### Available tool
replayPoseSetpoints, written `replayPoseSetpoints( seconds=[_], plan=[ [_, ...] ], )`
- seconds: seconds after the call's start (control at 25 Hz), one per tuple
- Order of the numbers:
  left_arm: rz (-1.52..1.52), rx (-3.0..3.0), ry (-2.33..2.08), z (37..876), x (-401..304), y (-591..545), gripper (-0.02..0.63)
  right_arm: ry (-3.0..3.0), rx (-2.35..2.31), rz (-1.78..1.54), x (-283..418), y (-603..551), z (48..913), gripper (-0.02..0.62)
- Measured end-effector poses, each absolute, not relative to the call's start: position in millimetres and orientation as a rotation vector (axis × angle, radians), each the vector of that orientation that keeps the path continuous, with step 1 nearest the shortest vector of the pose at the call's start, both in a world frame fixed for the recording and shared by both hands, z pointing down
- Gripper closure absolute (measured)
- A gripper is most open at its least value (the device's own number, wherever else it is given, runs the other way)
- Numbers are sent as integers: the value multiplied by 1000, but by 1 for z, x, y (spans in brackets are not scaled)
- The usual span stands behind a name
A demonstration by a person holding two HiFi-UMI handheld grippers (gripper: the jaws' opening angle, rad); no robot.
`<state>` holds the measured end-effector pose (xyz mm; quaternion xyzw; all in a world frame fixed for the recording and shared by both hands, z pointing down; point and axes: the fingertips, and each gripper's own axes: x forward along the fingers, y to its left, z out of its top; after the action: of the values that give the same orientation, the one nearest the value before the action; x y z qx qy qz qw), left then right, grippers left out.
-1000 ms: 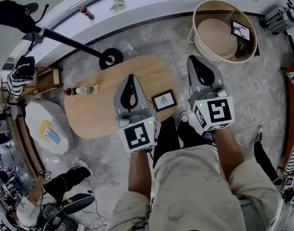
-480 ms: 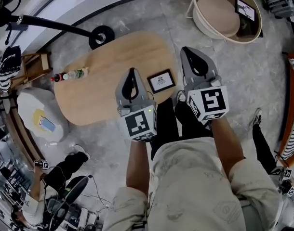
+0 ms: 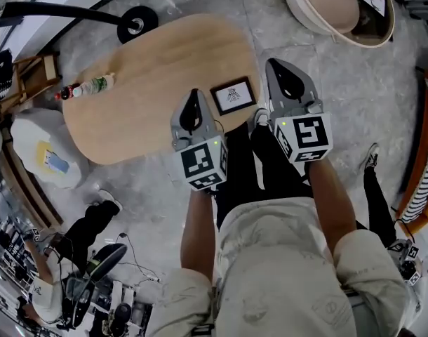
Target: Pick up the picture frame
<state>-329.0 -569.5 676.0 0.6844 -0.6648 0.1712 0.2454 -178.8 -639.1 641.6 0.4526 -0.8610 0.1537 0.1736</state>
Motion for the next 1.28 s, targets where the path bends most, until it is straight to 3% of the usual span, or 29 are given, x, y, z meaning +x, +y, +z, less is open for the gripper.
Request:
replayPoseSetpoints(
  seconds=[1.2,1.28],
  plan=[
    [654,1609,-1494,911,-311,-499,603,-2082,1022,778,-181,-557,902,592],
    [657,1602,-1473,922,-310,-494,575,-2059,1016,787,-181,-551,915,591]
  ],
)
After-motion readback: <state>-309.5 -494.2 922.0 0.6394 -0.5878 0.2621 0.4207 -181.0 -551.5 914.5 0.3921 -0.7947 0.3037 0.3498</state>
